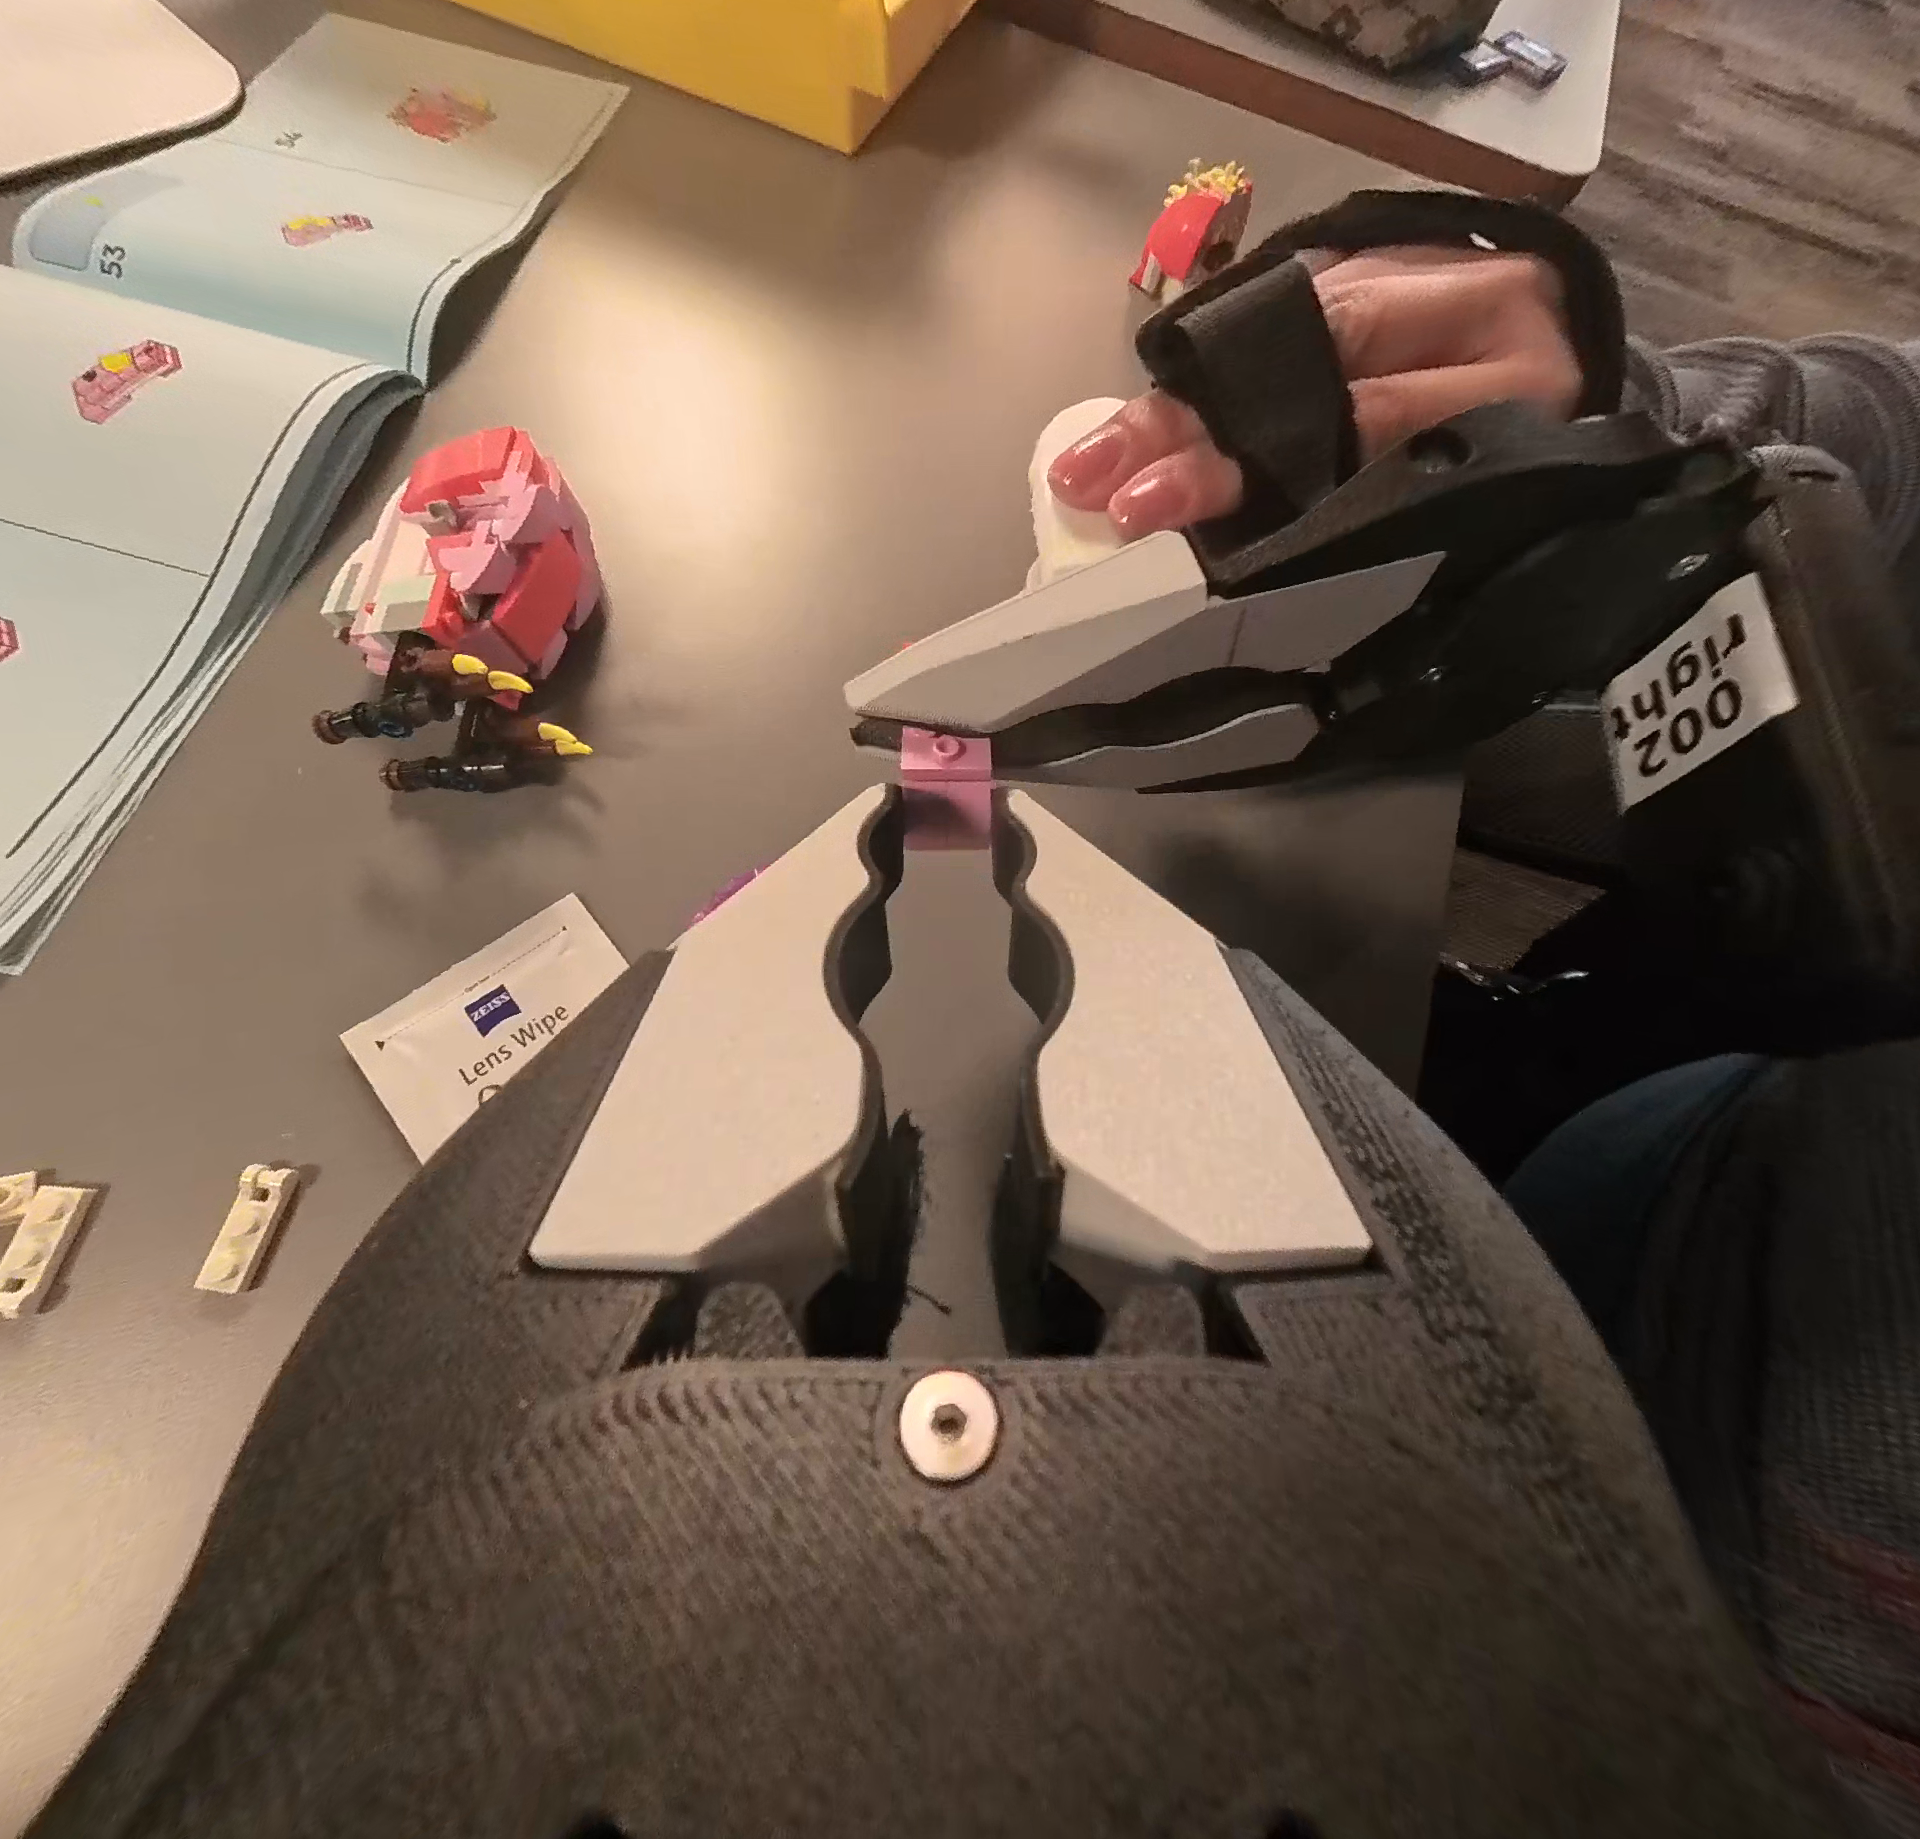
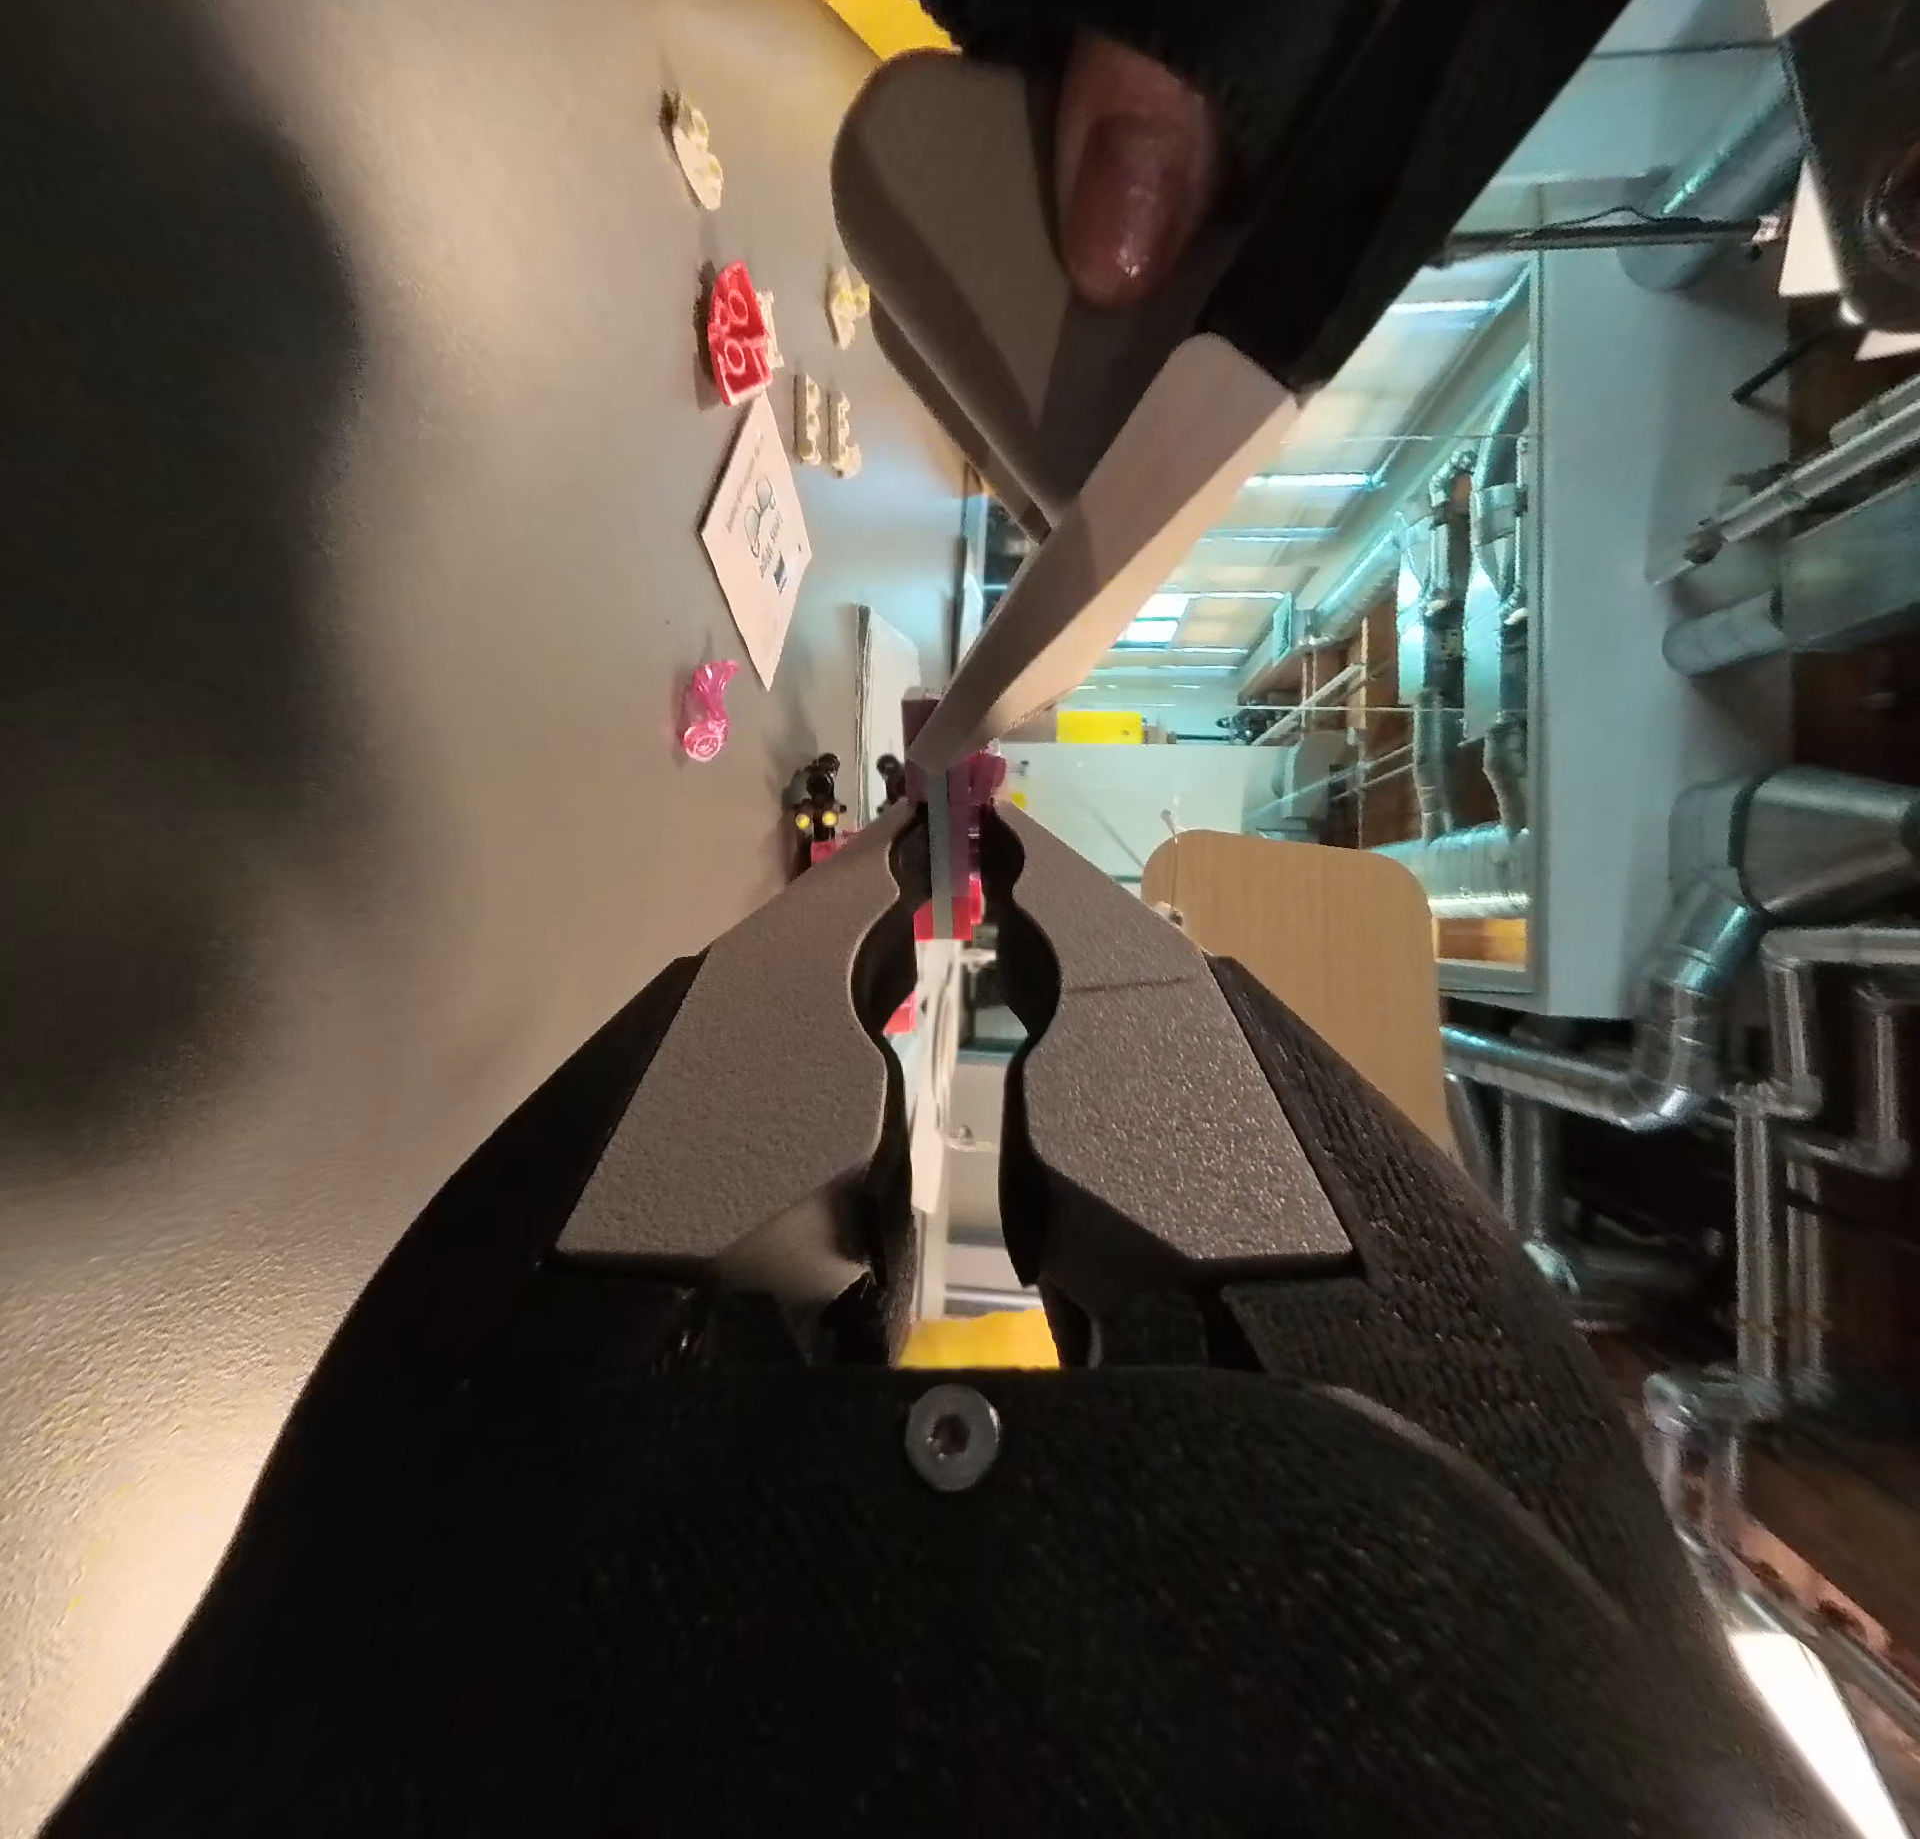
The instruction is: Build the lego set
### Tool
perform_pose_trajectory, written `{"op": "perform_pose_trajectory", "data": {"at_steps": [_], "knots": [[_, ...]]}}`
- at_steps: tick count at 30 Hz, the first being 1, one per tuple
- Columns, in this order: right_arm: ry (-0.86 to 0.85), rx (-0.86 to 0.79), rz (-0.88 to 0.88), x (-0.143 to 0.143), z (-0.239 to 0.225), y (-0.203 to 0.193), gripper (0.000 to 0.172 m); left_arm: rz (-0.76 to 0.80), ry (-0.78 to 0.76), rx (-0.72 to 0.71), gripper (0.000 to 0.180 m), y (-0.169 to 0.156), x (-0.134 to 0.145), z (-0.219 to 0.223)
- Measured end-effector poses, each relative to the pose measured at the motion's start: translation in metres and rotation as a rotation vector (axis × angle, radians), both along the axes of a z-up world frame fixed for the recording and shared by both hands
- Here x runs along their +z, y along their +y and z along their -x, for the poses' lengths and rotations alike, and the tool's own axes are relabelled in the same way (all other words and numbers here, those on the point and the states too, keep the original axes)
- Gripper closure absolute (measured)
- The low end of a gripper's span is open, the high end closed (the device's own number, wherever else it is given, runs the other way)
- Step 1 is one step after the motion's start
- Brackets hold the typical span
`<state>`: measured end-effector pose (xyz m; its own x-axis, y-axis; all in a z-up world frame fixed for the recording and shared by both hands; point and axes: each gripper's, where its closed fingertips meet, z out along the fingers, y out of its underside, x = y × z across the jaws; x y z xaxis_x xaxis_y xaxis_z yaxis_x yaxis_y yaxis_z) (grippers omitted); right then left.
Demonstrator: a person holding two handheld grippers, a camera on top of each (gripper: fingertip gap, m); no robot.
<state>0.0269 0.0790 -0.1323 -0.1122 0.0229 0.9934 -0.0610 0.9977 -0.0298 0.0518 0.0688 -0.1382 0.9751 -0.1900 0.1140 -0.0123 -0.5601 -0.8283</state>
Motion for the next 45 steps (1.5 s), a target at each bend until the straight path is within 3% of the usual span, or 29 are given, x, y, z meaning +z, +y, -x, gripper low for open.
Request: {"op": "perform_pose_trajectory", "data": {"at_steps": [2,5,8,14,22,33,40,42,44,45], "knots": [[-0.003,0.011,0.004,0.001,-0.001,-0.002,0.165,0.002,0.011,-0.012,0.164,-0.002,0.001,-0.002],[-0.004,0.018,-0.004,0.005,-0.001,-0.004,0.165,-0.057,0.09,-0.04,0.139,-0.004,0.01,-0.004],[-0.007,0.027,-0.001,0.009,-0.001,-0.006,0.165,-0.167,0.344,-0.067,0.123,-0.005,0.018,-0.002],[-0.022,0.036,-0.001,0.013,-0.001,-0.008,0.165,-0.286,0.942,-0.174,0.132,-0.008,0.025,-0.004],[-0.042,0.055,0.008,0.018,-0.002,-0.014,0.165,-0.279,1.241,-0.234,0.16,-0.007,0.019,0.004],[-0.128,0.043,0.107,0.02,-0.004,-0.016,0.165,-0.32,1.451,-0.269,0.166,-0.009,0.027,0.004],[-0.119,0.026,0.069,0.019,-0.002,-0.015,0.165,-0.287,1.553,-0.292,0.167,-0.009,0.027,0.006],[-0.12,0.027,0.079,0.017,-0.001,-0.015,0.165,-0.289,1.474,-0.281,0.167,-0.009,0.025,0.006],[-0.096,0.033,0.093,0.019,0.0,-0.015,0.165,-0.299,1.245,-0.206,0.164,-0.009,0.025,0.006],[-0.083,0.033,0.092,0.02,0.0,-0.014,0.165,-0.304,1.111,-0.15,0.147,-0.011,0.026,0.008]]}}
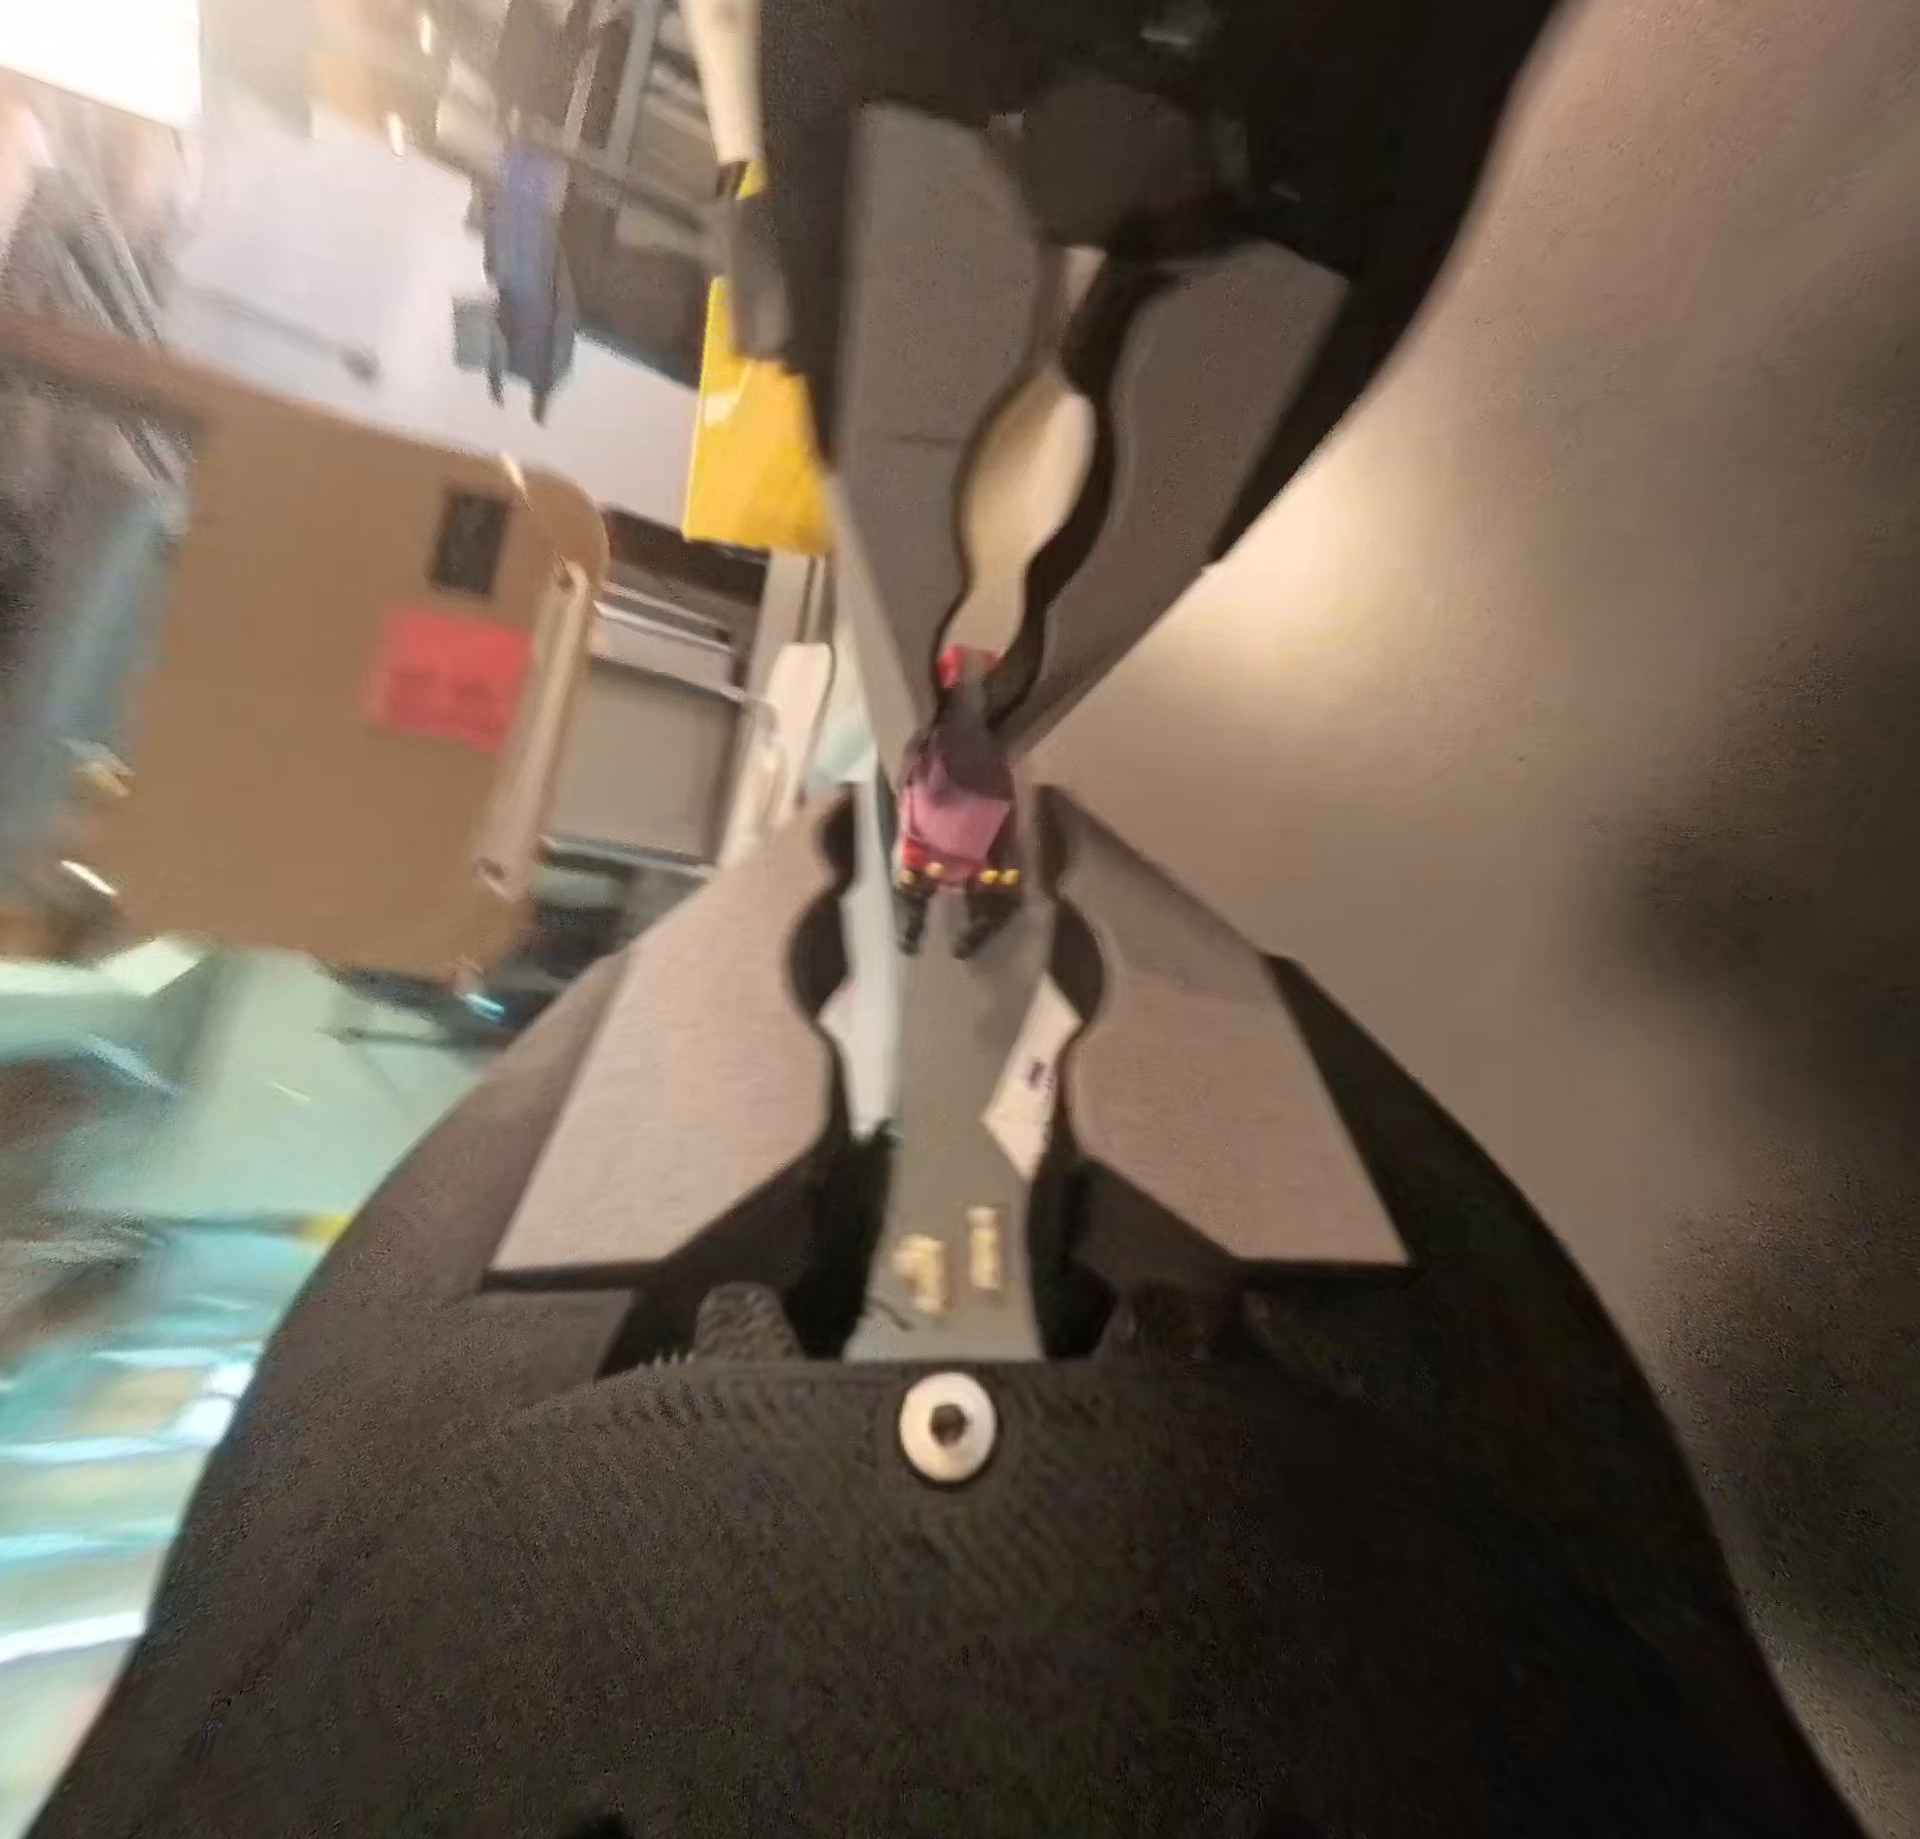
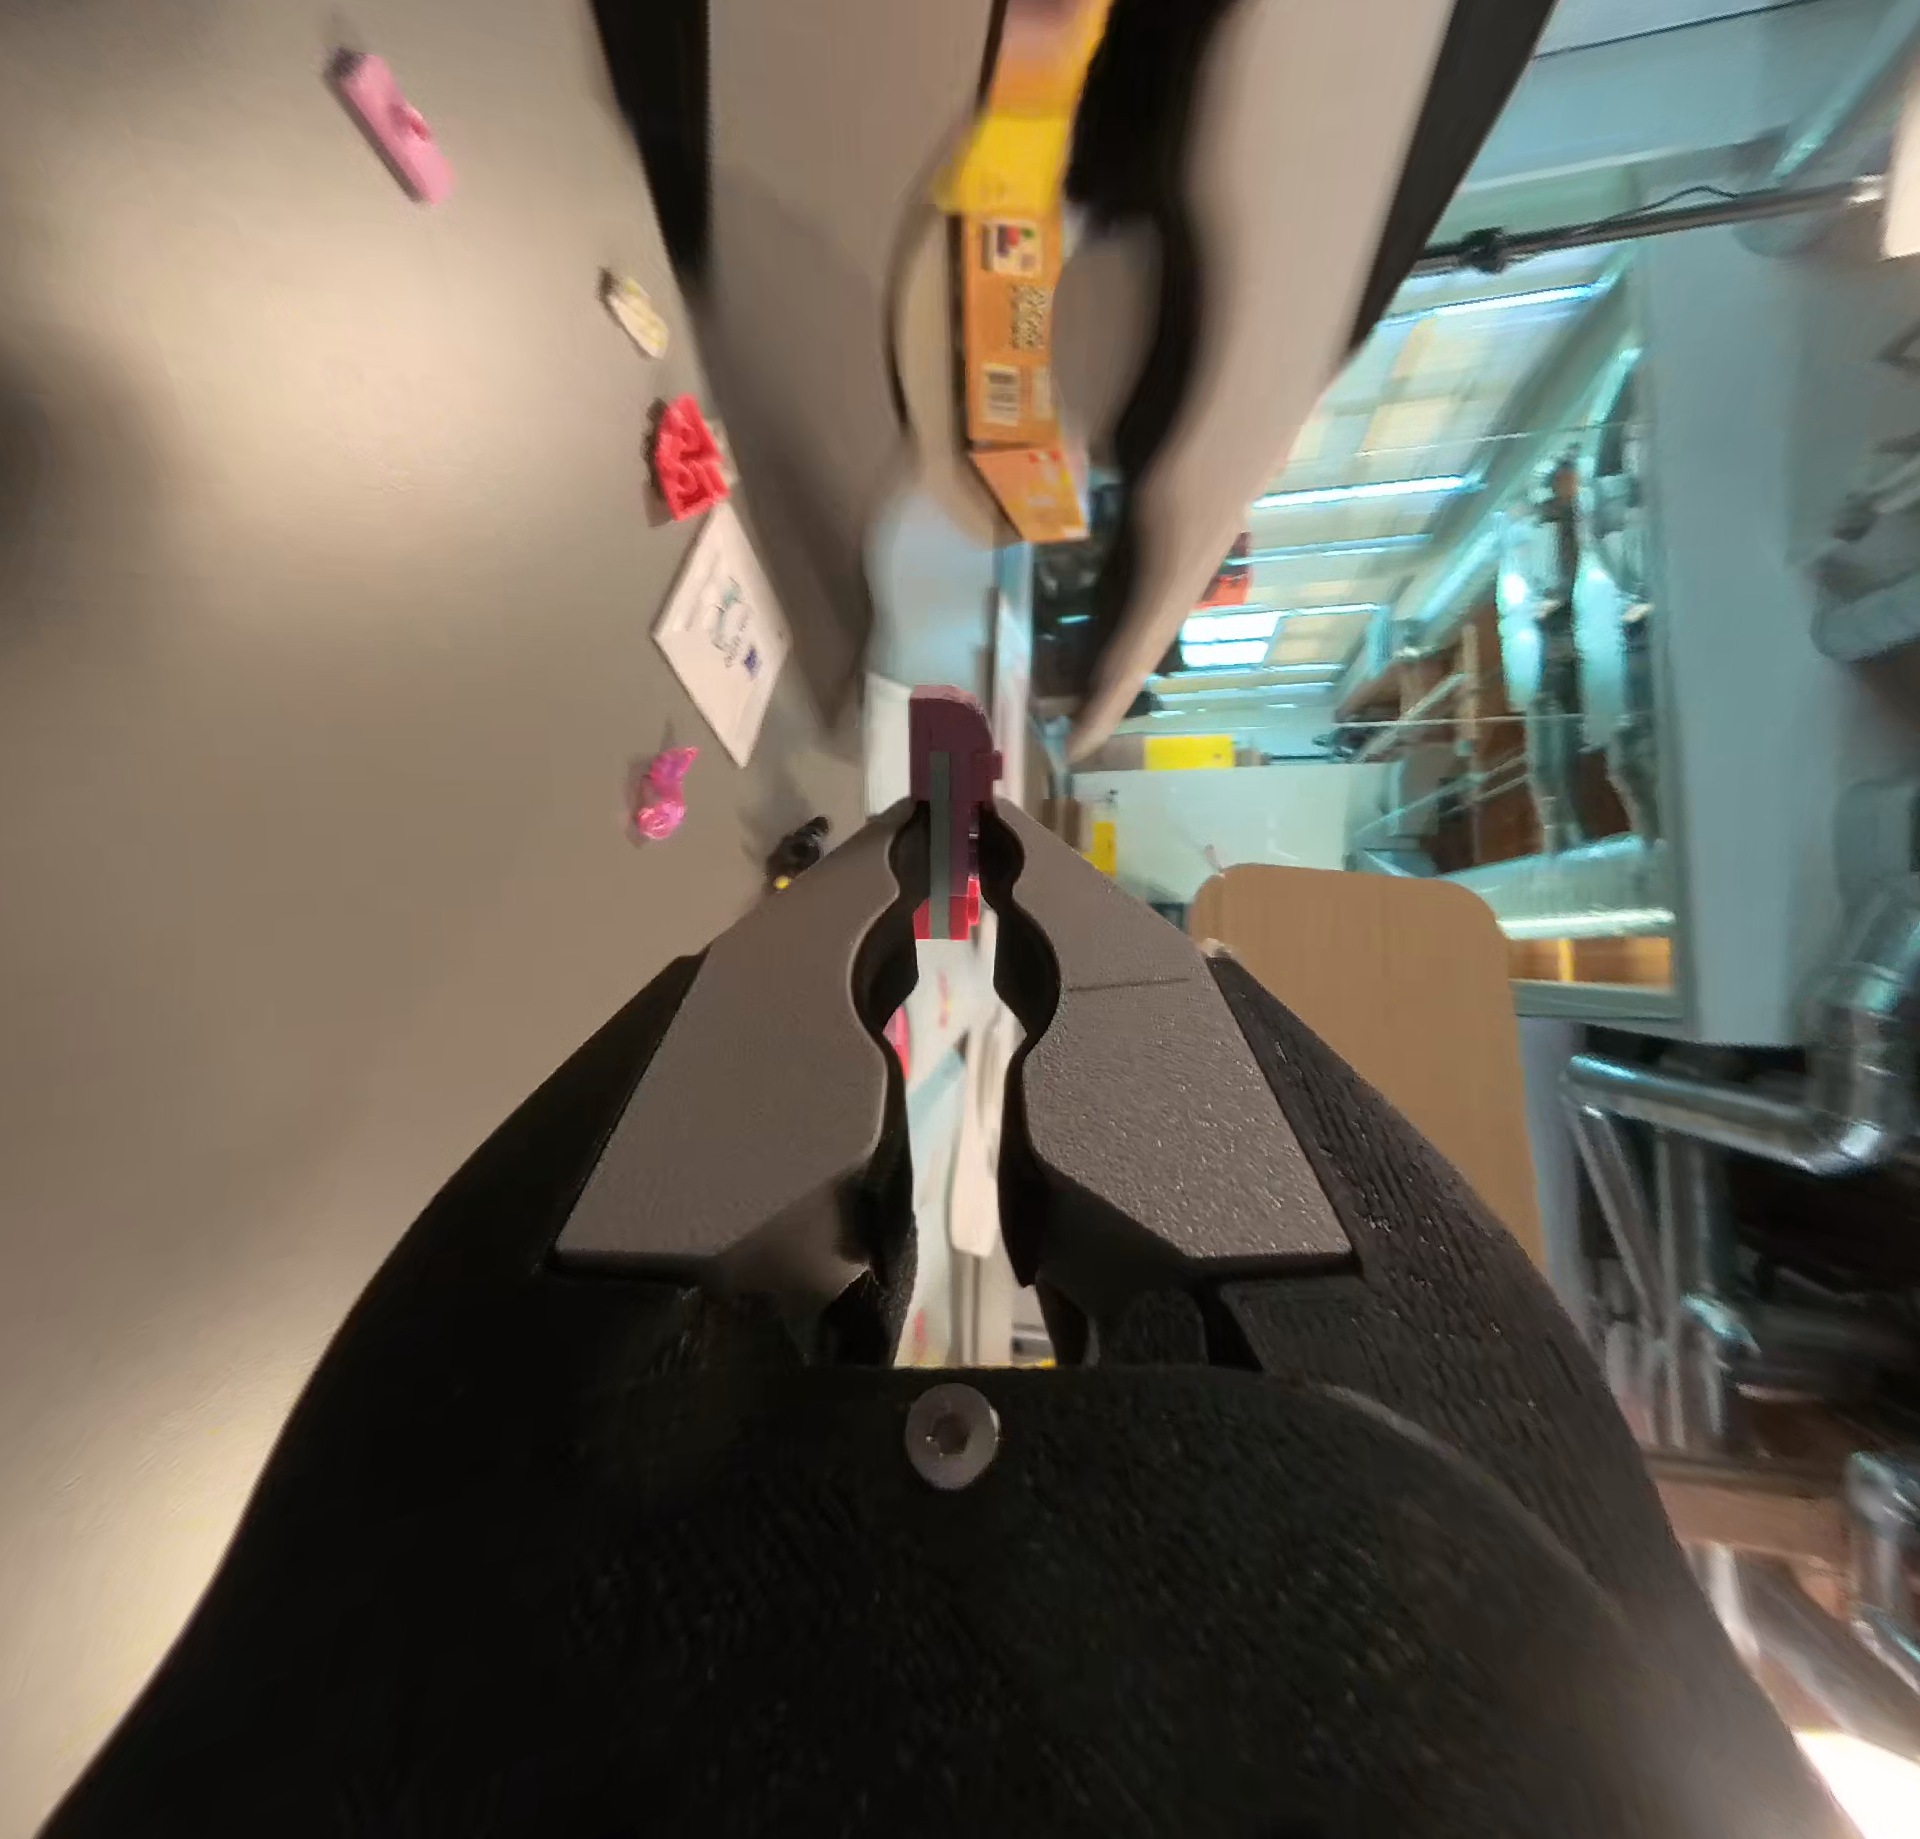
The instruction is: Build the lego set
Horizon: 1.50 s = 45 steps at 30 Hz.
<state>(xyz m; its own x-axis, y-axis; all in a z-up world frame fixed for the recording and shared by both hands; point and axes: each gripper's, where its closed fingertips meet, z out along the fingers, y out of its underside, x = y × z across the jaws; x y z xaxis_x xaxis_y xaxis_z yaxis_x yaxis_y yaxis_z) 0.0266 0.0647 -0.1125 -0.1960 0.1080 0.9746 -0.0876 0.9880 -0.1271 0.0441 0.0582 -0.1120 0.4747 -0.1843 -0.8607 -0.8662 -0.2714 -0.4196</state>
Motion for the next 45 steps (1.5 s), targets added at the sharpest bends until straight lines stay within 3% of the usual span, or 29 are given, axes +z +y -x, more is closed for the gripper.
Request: {"op": "perform_pose_trajectory", "data": {"at_steps": [1,2,4,7,9,13,18,22,24,26,28,31,35,38,45], "knots": [[0.016,-0.003,-0.006,0.0,0.001,0.002,0.165,0.0,-0.126,0.037,0.127,-0.005,0.001,0.005],[0.038,-0.001,-0.012,0.0,0.003,0.003,0.165,0.009,-0.244,0.08,0.123,-0.011,0.001,0.012],[0.067,0.009,-0.028,-0.006,0.006,0.005,0.165,0.035,-0.473,0.143,0.123,-0.03,0.0,0.024],[0.108,0.063,-0.025,-0.011,0.008,-0.01,0.165,0.054,-0.856,0.127,0.127,-0.047,0.004,0.017],[0.143,0.105,-0.019,-0.008,0.01,-0.026,0.165,0.024,-0.992,0.099,0.13,-0.048,0.011,0.009],[0.188,0.144,-0.028,-0.002,0.017,-0.048,0.165,0.069,-0.973,0.17,0.134,-0.046,-0.005,0.007],[0.17,0.172,0.02,-0.003,0.024,-0.063,0.163,0.053,-0.935,0.226,0.162,-0.052,-0.01,0.012],[0.054,0.196,0.35,0.002,0.029,-0.073,0.117,0.068,-0.906,0.235,0.164,-0.068,-0.014,0.014],[-0.078,0.223,0.526,-0.004,0.031,-0.079,0.114,0.069,-0.9,0.241,0.164,-0.078,-0.014,0.014],[-0.152,0.214,0.627,-0.007,0.035,-0.078,0.112,0.03,-0.808,0.336,0.164,-0.095,-0.015,0.035],[-0.267,0.224,0.69,-0.015,0.035,-0.083,0.119,-0.023,-0.819,0.381,0.164,-0.113,-0.012,0.049],[-0.597,0.257,0.81,-0.043,0.024,-0.101,0.129,-0.063,-0.915,0.436,0.164,-0.141,-0.014,0.064],[-0.866,0.144,0.929,-0.064,0.015,-0.105,0.132,-0.104,-0.939,0.506,0.164,-0.172,-0.019,0.078],[-0.944,0.063,0.969,-0.075,0.004,-0.115,0.136,-0.114,-0.954,0.49,0.164,-0.179,-0.02,0.074],[-0.884,0.01,0.872,-0.08,0.008,-0.119,0.158,-0.094,-0.972,0.414,0.164,-0.173,-0.024,0.063]]}}
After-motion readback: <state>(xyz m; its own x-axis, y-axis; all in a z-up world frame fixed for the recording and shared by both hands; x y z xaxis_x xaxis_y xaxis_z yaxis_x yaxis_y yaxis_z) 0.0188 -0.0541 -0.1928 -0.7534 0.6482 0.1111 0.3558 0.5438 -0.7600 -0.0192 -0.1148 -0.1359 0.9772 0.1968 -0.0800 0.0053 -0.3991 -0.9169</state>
